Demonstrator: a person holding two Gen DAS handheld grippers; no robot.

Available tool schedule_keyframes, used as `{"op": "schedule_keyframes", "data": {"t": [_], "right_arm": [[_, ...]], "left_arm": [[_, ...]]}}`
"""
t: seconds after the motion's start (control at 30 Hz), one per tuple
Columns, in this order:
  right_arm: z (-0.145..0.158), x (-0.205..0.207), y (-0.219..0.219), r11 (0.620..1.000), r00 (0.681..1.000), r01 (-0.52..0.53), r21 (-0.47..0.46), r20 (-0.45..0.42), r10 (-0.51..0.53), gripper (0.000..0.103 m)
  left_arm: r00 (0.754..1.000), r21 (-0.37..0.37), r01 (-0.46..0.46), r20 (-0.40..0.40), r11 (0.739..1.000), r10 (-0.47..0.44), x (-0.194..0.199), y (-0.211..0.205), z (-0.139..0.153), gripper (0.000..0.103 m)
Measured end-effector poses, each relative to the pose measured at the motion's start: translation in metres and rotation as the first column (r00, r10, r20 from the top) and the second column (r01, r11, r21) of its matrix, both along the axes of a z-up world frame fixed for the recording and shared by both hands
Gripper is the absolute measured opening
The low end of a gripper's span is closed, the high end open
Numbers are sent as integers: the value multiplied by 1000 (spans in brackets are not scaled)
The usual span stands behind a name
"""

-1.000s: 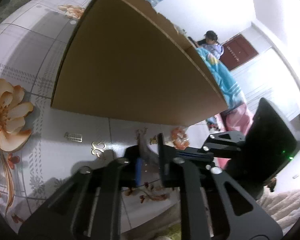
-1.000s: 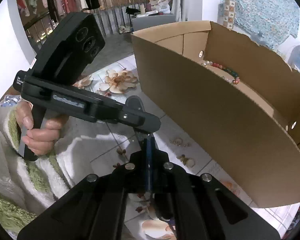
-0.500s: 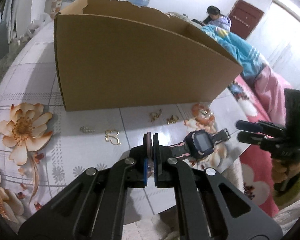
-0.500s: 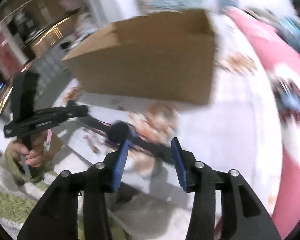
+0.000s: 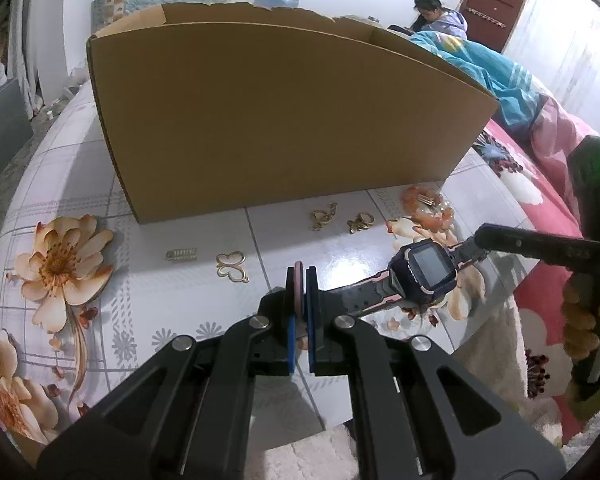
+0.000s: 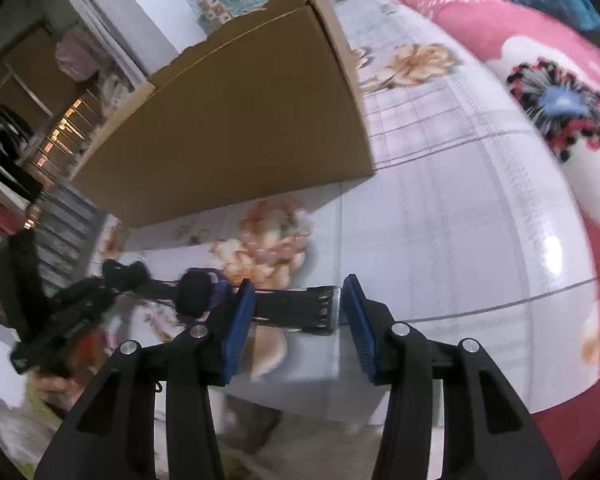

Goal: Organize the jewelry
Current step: 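Carry the smartwatch with the left gripper over into the box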

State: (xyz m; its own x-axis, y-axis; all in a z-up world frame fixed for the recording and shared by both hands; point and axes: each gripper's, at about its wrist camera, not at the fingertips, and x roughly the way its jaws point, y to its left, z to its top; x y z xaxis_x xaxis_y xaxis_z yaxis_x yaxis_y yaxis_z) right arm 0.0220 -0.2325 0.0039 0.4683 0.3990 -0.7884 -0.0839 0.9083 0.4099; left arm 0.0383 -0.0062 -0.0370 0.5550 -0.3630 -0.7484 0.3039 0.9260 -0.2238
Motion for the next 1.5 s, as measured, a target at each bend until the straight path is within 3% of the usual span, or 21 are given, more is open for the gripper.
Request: {"op": "schedule_keyframes", "data": {"t": [0.07,0.17,0.3,0.37,0.5,0.57,0.63,0.8,1.07,1.23,1.37,1.5], "right_arm": [[-1,0,0,1000,1000,12,16,1,-12,46],[-5,-1,-10,992,999,49,115,-15,-48,46],[-16,-4,-21,933,997,71,353,-41,-61,42],[-17,-6,-19,925,998,66,373,-31,-59,40],[-14,-8,-1,955,999,50,294,-10,-49,29],[-11,-8,-2,965,999,49,259,-3,-50,13],[-8,-8,2,973,998,50,226,12,-54,6],[19,-18,10,982,994,16,190,107,-37,6],[74,-20,16,994,977,-23,109,213,-1,6],[120,-21,18,995,940,-73,66,338,47,6],[160,8,20,991,906,-130,31,409,106,6],[172,69,31,982,913,-187,-14,367,179,6]], "left_arm": [[1000,-3,-6,-3,1000,6,0,1,0,3],[1000,-1,-8,-5,1000,8,0,2,-1,4],[1000,5,-7,-3,1000,7,0,1,-1,4],[1000,6,-8,-3,1000,8,-1,1,0,4],[1000,3,-9,-4,1000,9,0,1,-1,4],[1000,3,-9,-4,1000,9,-1,1,-1,4],[1000,3,-8,-3,1000,8,0,1,-1,4],[1000,-12,8,29,1000,-7,-3,1,11,4],[992,-65,52,120,997,-44,-7,1,62,3],[979,-89,97,186,991,-79,-8,4,103,2],[963,-73,109,255,991,-87,7,7,145,2],[973,-13,75,220,997,-71,52,3,163,2]]}}
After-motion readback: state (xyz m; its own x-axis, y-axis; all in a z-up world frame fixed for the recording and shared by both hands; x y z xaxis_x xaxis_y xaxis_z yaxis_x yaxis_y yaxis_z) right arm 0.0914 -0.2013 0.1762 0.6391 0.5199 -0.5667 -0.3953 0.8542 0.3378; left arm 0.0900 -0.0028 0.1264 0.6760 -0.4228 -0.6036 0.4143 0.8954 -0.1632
